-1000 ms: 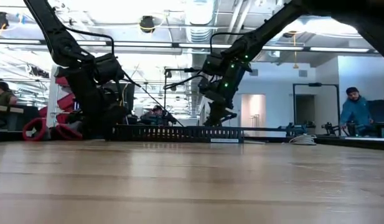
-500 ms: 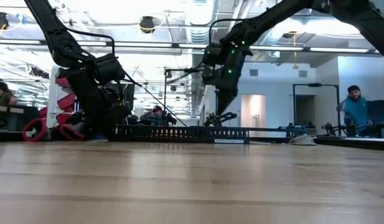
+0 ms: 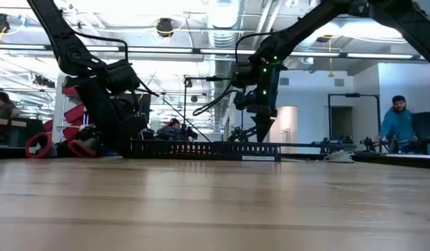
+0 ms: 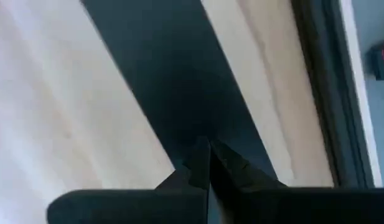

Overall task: Ziptie cables
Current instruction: Close the black cable duct

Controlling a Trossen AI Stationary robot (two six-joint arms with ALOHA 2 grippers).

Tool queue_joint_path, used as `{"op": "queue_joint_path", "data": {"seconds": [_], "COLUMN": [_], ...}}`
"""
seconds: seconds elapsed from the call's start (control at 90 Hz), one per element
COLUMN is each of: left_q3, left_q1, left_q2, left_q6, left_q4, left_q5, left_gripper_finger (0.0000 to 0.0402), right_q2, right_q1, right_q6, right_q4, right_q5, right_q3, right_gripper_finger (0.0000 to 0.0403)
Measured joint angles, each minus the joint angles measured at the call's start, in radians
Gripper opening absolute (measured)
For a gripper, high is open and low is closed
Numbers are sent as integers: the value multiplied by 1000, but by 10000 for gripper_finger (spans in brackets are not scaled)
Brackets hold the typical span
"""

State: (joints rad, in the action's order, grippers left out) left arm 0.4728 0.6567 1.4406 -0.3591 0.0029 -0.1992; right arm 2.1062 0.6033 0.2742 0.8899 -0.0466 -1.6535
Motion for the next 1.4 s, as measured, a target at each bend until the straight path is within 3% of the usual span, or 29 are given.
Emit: {"op": "queue_joint_path", "data": {"seconds": [0.189,0.767,1.067,1.178,1.4], "left_q3": [-1,5,14,14,12], "left_q1": [0,1,-4,-3,-2], "left_q2": [0,21,17,17,17], "left_q6": [3,27,22,21,22], "left_q4": [13,86,89,75,61], "left_q5": [8,55,81,67,54], "left_gripper_finger": [0,0,0,0,0], "right_q2": [6,11,-10,-28,-23], "right_q1": [-10,-17,-19,-16,10], "right_q6": [11,15,25,25,20], "right_q4": [-111,-180,-108,-29,139], "right_q5": [55,182,213,162,-38], "right_q3": [0,4,-60,-111,-101], "right_gripper_finger": [0,0,0,0,0]}}
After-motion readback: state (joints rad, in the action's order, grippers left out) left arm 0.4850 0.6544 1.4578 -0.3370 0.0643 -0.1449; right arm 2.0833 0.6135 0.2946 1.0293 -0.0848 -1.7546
